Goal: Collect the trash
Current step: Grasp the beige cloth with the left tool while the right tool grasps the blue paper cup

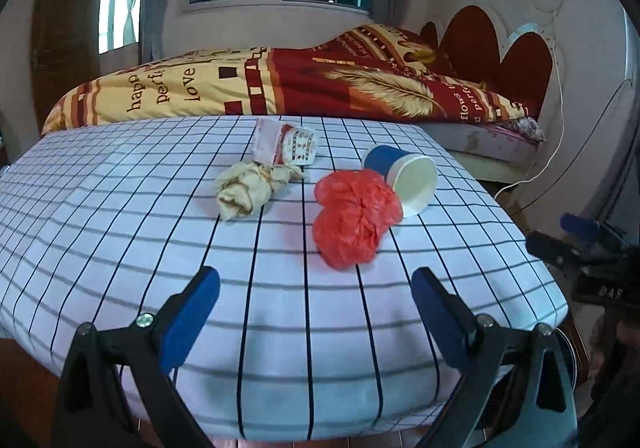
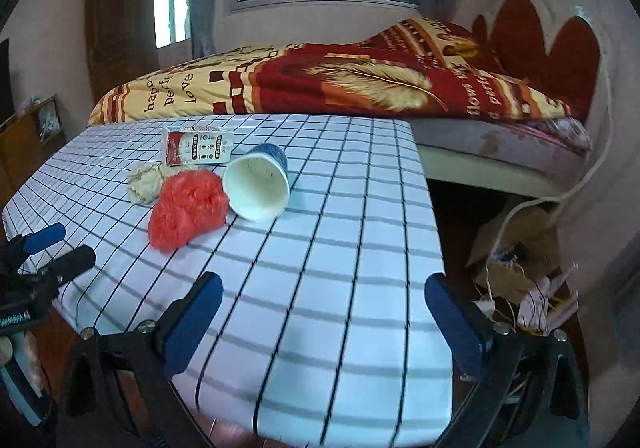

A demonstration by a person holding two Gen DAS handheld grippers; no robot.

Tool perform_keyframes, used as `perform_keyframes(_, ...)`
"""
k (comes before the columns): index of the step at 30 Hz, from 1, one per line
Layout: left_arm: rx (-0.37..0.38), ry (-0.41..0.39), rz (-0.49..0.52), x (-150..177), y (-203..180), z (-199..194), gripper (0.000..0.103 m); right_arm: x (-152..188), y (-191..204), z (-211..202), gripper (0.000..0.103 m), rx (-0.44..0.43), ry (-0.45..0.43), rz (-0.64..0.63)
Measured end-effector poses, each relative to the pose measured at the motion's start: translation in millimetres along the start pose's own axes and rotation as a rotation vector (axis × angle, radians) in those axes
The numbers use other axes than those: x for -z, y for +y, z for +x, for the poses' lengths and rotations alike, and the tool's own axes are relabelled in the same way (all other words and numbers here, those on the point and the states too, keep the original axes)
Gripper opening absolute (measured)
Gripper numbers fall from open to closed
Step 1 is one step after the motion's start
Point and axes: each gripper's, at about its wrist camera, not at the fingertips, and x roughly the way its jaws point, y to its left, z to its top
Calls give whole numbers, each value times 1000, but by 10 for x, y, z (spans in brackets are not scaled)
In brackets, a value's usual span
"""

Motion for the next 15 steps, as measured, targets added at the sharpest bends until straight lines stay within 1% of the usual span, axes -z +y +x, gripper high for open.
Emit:
perform_keyframes(2,-14,-3,2,-56,33,71,97,-102,8,107,91,-17,9,-8)
perform_keyframes(3,-17,-4,-8,-80,84,113,97,-154,20,157,91,-24,14,-12)
perform_keyframes(8,-56,15,-36,-170,367,321,95,-308,173,341,90,-50,5,-52)
perform_keyframes(11,-66,15,-41,-237,493,419,94,-424,274,506,90,-59,-4,-56)
perform_keyframes(13,-68,17,-39,-291,541,499,94,-483,311,622,89,-54,8,-56)
perform_keyframes(14,-69,19,-38,-313,555,542,94,-517,330,719,85,-54,27,-56)
perform_keyframes(15,-68,26,-35,-341,574,600,94,-534,343,790,79,-54,42,-57)
